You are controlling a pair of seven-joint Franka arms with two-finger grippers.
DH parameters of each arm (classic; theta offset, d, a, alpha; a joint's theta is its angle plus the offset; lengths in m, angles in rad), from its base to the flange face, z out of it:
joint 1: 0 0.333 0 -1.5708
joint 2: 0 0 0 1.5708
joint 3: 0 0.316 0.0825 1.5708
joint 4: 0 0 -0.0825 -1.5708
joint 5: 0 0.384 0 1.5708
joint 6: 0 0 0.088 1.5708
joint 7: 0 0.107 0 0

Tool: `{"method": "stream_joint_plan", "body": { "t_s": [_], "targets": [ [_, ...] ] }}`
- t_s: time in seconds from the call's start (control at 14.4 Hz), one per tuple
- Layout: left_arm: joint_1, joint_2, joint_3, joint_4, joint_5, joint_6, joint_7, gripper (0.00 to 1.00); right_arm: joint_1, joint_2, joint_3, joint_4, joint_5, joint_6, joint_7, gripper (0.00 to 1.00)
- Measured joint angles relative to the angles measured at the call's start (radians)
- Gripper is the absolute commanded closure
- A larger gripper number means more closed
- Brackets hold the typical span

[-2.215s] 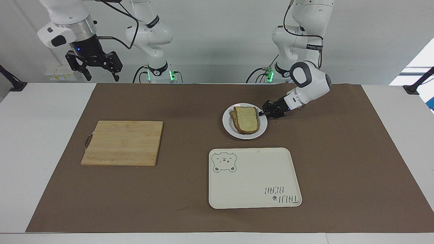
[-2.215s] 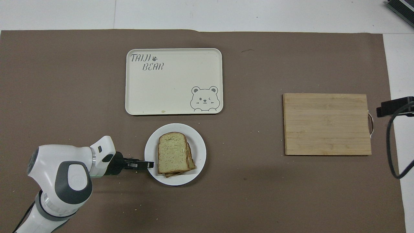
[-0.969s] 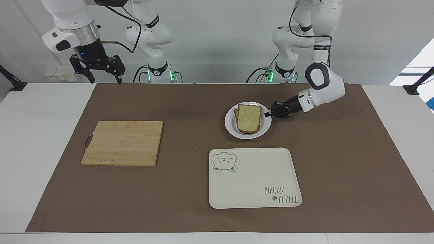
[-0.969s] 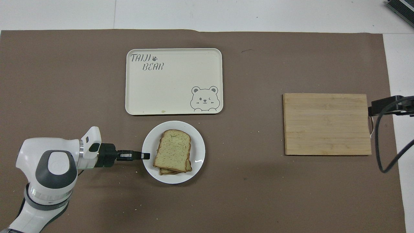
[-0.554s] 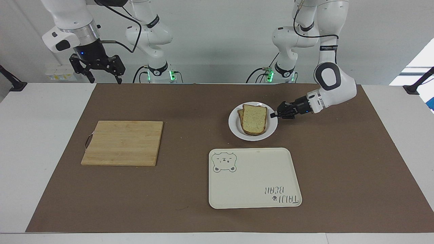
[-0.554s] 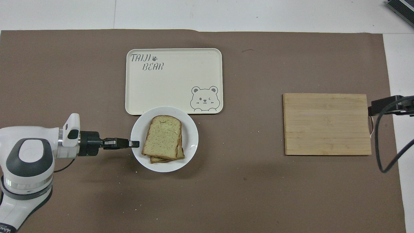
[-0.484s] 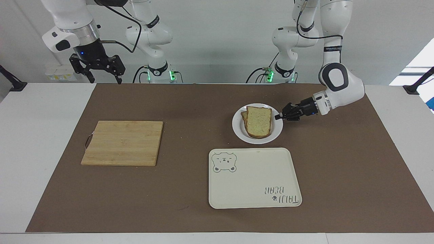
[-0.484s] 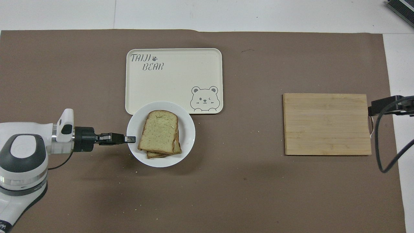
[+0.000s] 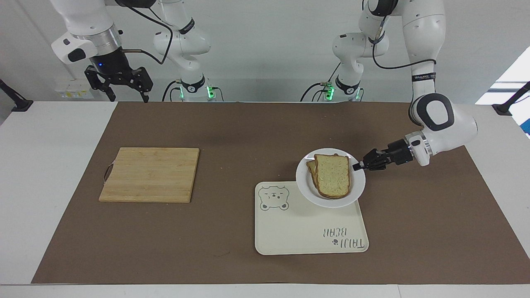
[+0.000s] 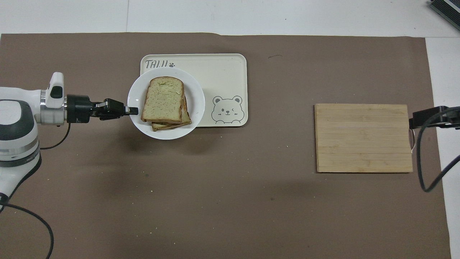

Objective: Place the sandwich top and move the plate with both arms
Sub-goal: 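Slide the plate with the left gripper onto the white tray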

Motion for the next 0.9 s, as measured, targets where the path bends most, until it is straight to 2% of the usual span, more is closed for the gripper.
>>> {"method": "stream_joint_plan", "body": {
  "t_s": [0.28,0.42,0.55,0.9],
  "targets": [
    [0.001,0.193,-0.052,0.176,0.000,0.040,-0.001,1.00,-0.001,0.000,-0.001,0.000,0.000,0.000,0.000,0.00],
    [0.000,0.249,-0.079,0.227,-0.005,0.063,-0.002,1.00,-0.001,0.000,-0.002,0.000,0.000,0.000,0.000,0.00],
    [-0.001,0.275,-0.086,0.260,-0.005,0.068,-0.005,1.00,-0.001,0.000,-0.002,0.000,0.000,0.000,0.000,0.00],
    [-0.002,0.279,-0.086,0.270,-0.006,0.096,-0.007,1.00,-0.001,0.000,-0.002,0.000,0.000,0.000,0.000,0.00]
  ]
}}
